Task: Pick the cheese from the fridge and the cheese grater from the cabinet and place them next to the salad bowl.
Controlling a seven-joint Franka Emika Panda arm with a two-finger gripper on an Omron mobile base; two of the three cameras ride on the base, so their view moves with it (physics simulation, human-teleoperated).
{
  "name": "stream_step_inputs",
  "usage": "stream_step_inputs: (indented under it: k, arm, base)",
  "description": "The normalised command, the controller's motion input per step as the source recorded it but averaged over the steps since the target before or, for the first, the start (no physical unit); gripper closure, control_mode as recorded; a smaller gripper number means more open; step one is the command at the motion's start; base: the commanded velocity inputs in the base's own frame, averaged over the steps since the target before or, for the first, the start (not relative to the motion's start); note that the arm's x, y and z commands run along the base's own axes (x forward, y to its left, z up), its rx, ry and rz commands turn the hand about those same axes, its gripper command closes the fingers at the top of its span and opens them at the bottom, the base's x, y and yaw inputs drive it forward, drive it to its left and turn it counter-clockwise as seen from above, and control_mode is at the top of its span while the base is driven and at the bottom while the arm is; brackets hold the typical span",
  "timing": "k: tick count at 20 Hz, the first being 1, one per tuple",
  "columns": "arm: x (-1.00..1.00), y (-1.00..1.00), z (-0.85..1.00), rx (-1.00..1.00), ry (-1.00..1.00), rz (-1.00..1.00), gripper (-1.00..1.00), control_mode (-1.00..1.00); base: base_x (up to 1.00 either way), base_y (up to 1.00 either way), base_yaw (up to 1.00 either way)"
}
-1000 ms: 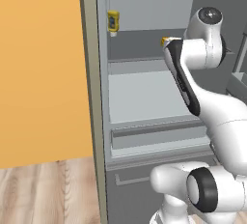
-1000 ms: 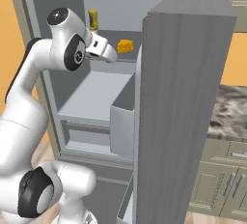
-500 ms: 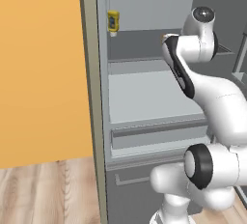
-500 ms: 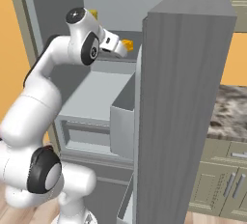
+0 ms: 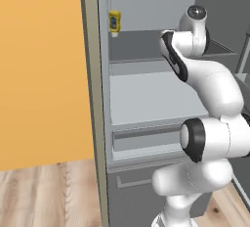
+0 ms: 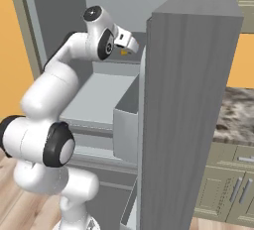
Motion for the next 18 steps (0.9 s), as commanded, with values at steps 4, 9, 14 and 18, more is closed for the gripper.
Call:
stream_step_inputs:
  k: [4,9,14,18]
  arm:
    - [0.59,0.01,-0.01,0.00,0.00,0.00,-1.00,-1.00]
    - [0.59,0.00,-0.05,0.00,0.00,0.00,-1.00,-1.00]
    - [0.59,0.00,-0.07,0.00,0.00,0.00,-1.00,-1.00]
    - [0.43,-0.01,-0.09,0.00,0.00,0.00,-1.00,-1.00]
  base:
    - [0.00,0.00,0.00]
    - [0.00,0.00,0.00]
    - [0.00,0.00,0.00]
    - [0.00,0.00,0.00]
